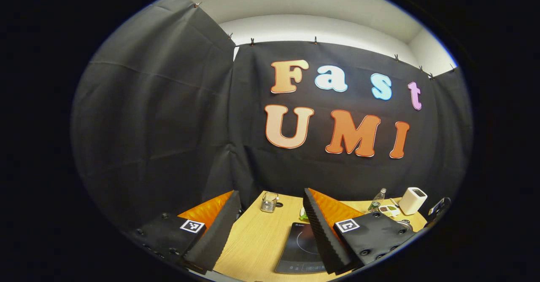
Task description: First push the handle of the pot to place it horizontally, then grasp the pot with both hands and set it on the induction cooktop.
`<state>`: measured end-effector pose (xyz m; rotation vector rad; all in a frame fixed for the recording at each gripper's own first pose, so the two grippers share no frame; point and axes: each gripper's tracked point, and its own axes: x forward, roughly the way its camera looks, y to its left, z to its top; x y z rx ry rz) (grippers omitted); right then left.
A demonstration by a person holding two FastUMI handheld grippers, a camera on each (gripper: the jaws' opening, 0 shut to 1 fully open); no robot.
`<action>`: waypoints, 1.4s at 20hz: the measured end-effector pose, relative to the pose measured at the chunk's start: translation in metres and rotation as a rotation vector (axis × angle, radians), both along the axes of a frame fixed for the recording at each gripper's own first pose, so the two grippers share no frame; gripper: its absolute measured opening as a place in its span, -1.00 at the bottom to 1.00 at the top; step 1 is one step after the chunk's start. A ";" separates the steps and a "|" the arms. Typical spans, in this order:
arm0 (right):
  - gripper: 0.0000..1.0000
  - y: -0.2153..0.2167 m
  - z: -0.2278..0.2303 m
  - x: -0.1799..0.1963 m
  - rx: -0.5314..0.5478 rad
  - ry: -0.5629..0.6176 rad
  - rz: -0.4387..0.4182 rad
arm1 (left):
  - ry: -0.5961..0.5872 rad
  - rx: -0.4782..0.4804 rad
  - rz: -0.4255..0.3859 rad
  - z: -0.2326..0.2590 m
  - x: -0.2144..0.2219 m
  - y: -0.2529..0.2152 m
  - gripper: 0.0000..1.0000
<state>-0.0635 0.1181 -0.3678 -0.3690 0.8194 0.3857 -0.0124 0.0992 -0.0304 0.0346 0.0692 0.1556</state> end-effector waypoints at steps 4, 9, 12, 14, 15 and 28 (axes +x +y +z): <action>-1.00 0.001 -0.028 -0.008 -0.036 0.080 0.010 | 0.008 0.006 0.005 -0.006 0.000 0.001 0.96; -1.00 0.008 -0.042 -0.008 -0.037 0.113 0.009 | 0.029 0.005 0.020 -0.014 -0.003 0.005 0.95; -0.99 0.014 -0.047 0.002 -0.034 0.110 0.005 | 0.032 -0.003 0.023 -0.015 -0.005 0.006 0.94; -1.00 0.025 -0.048 0.010 -0.010 0.118 0.001 | 0.028 0.005 0.036 -0.013 -0.008 0.012 0.94; -1.00 0.029 -0.049 0.012 -0.004 0.120 -0.001 | 0.026 0.009 0.039 -0.011 -0.010 0.012 0.94; -1.00 0.065 -0.056 0.035 0.035 0.102 -0.048 | 0.012 0.020 0.065 -0.001 -0.020 0.029 0.94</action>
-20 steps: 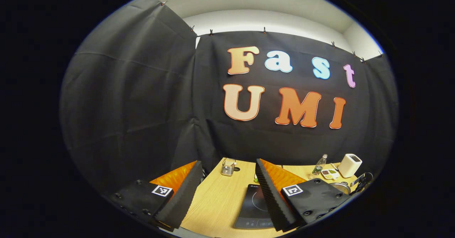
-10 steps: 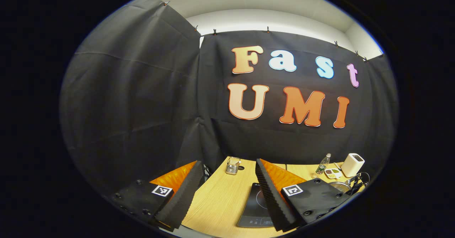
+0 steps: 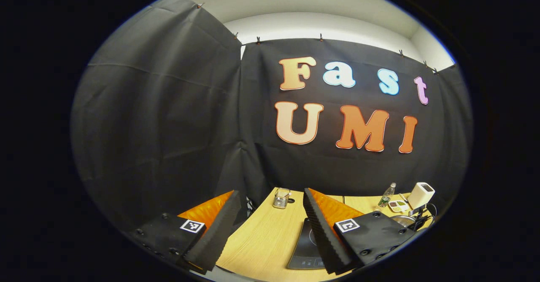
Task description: First push the handle of the pot to place it horizontally, then grasp the pot with both hands and set it on the induction cooktop.
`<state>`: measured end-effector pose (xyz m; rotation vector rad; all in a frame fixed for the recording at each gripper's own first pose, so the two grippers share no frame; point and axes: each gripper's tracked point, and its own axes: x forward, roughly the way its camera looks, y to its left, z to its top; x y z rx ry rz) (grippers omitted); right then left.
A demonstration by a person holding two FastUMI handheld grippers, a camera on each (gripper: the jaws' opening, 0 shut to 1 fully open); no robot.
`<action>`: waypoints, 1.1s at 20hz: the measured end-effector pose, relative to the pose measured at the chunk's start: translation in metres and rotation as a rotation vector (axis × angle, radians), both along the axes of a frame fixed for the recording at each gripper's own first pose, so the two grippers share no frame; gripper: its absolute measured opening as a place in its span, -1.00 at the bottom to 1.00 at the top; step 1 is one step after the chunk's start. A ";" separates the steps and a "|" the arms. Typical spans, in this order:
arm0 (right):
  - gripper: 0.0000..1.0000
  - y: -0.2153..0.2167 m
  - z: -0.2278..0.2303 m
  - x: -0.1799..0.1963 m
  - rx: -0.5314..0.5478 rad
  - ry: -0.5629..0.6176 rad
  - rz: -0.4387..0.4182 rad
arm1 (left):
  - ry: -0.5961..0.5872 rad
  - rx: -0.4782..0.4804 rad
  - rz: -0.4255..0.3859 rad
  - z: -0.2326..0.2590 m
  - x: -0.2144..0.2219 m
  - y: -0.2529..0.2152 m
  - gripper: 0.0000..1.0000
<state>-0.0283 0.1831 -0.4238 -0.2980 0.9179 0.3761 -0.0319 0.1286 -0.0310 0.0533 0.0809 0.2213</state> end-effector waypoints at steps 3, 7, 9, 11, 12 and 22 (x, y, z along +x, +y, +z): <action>-1.00 0.005 -0.001 0.002 0.021 0.014 -0.021 | 0.004 0.006 0.003 -0.002 0.002 0.003 0.94; -1.00 0.012 -0.003 0.006 0.055 0.029 -0.052 | 0.007 -0.007 0.009 -0.007 0.004 0.008 0.94; -1.00 0.016 -0.003 0.009 0.058 0.022 -0.066 | 0.008 -0.013 0.013 -0.008 0.006 0.011 0.94; -1.00 0.021 -0.004 0.013 0.060 0.023 -0.076 | 0.010 -0.009 0.011 -0.009 0.009 0.013 0.96; -1.00 0.021 -0.005 0.015 0.060 0.024 -0.088 | 0.011 -0.004 0.012 -0.008 0.010 0.015 0.96; -1.00 0.035 -0.011 0.031 0.100 0.067 -0.142 | 0.061 -0.014 -0.047 -0.033 0.029 -0.003 0.94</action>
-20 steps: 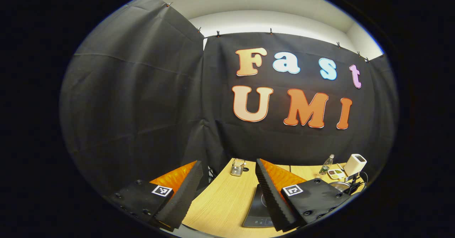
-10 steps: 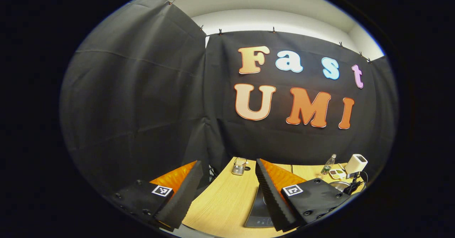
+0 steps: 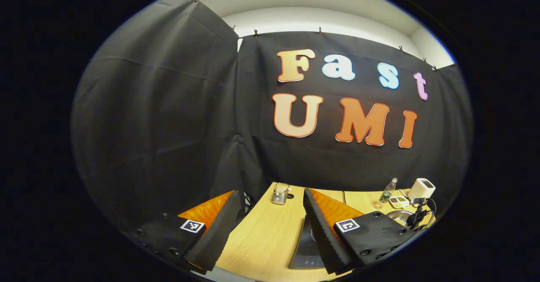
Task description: First push the handle of the pot to place it horizontally, then grasp the pot with both hands and set it on the induction cooktop.
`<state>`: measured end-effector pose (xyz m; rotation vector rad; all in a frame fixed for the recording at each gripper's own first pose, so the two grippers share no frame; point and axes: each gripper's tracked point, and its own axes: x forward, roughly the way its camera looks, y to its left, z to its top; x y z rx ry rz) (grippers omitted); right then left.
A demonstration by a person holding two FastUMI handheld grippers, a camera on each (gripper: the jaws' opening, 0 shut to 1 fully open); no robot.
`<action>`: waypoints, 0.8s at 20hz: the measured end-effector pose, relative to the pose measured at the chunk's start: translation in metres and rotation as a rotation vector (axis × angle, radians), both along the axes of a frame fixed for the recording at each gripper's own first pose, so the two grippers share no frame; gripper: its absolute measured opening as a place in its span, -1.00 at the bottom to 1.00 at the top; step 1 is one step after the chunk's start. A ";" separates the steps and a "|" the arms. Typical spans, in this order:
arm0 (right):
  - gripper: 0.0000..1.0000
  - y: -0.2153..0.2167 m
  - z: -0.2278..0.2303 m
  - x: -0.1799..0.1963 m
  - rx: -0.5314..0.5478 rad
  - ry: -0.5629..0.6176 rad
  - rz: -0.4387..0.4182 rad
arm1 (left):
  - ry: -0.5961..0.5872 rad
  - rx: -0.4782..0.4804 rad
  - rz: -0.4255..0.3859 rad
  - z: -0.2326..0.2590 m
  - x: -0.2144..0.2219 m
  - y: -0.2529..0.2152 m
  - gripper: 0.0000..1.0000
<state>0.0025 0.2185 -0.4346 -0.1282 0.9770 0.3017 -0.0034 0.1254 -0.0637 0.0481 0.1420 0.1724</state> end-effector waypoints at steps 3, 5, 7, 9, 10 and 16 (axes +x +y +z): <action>-1.00 0.011 0.007 -0.035 0.097 0.115 0.083 | 0.038 -0.014 -0.071 -0.022 0.017 -0.030 0.94; -1.00 0.007 0.024 -0.047 0.152 0.127 0.135 | 0.077 -0.052 -0.133 -0.041 0.031 -0.062 0.94; -0.94 -0.004 0.038 -0.047 0.186 0.117 0.152 | 0.129 -0.082 -0.199 -0.065 0.042 -0.098 0.94; -0.59 -0.026 0.051 -0.042 0.181 0.109 0.175 | 0.174 -0.102 -0.269 -0.087 0.052 -0.140 0.94; -0.41 -0.043 0.054 -0.036 0.151 0.097 0.178 | 0.198 -0.117 -0.302 -0.099 0.056 -0.162 0.94; 0.51 -0.113 0.084 0.025 0.144 -0.019 0.069 | 0.377 -0.148 -0.414 -0.178 0.068 -0.268 0.95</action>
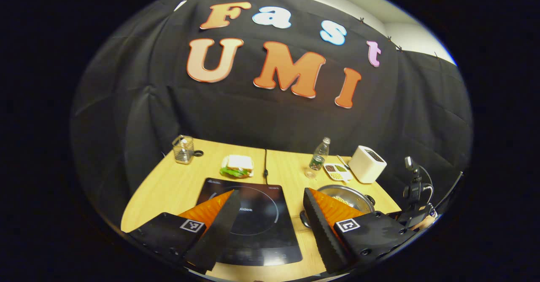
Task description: First push the handle of the pot to place it horizontally, then grasp the pot with both hands and set it on the induction cooktop.
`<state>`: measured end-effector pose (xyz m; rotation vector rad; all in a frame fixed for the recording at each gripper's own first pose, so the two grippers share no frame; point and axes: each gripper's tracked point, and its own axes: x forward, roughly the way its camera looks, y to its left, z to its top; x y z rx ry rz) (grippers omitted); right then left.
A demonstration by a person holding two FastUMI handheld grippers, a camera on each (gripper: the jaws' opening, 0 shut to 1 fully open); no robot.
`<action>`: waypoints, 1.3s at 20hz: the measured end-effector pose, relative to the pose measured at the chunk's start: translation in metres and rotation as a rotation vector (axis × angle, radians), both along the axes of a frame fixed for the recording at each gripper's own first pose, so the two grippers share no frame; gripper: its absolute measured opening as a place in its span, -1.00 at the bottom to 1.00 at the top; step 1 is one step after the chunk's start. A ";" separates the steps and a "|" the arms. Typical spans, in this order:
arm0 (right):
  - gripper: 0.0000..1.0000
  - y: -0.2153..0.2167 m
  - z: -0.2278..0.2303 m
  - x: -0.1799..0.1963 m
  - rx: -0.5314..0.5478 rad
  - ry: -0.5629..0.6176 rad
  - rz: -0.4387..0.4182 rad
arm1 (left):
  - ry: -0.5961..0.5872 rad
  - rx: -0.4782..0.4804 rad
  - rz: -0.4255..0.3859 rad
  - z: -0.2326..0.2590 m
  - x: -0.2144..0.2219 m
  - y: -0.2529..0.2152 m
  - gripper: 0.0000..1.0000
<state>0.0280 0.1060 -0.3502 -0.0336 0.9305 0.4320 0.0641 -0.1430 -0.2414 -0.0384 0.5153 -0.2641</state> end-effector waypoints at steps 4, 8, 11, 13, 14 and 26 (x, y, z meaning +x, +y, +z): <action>0.90 -0.040 0.010 0.043 -0.021 -0.064 -0.054 | 0.181 -0.021 -0.048 -0.060 -0.001 -0.052 0.96; 0.90 -0.075 0.004 0.073 -0.051 -0.056 -0.100 | 0.277 0.035 -0.085 -0.107 -0.002 -0.085 0.96; 0.91 -0.099 -0.002 0.096 -0.081 -0.060 -0.135 | 0.355 0.059 -0.101 -0.140 0.004 -0.105 0.96; 0.90 -0.113 -0.009 0.108 -0.110 -0.061 -0.138 | 0.420 0.066 -0.073 -0.163 0.005 -0.112 0.97; 0.90 -0.117 -0.014 0.112 -0.123 -0.055 -0.133 | 0.436 0.071 -0.064 -0.169 0.008 -0.112 0.96; 0.92 -0.141 -0.065 0.139 -0.198 0.053 -0.075 | 0.614 0.145 0.005 -0.223 0.019 -0.118 0.97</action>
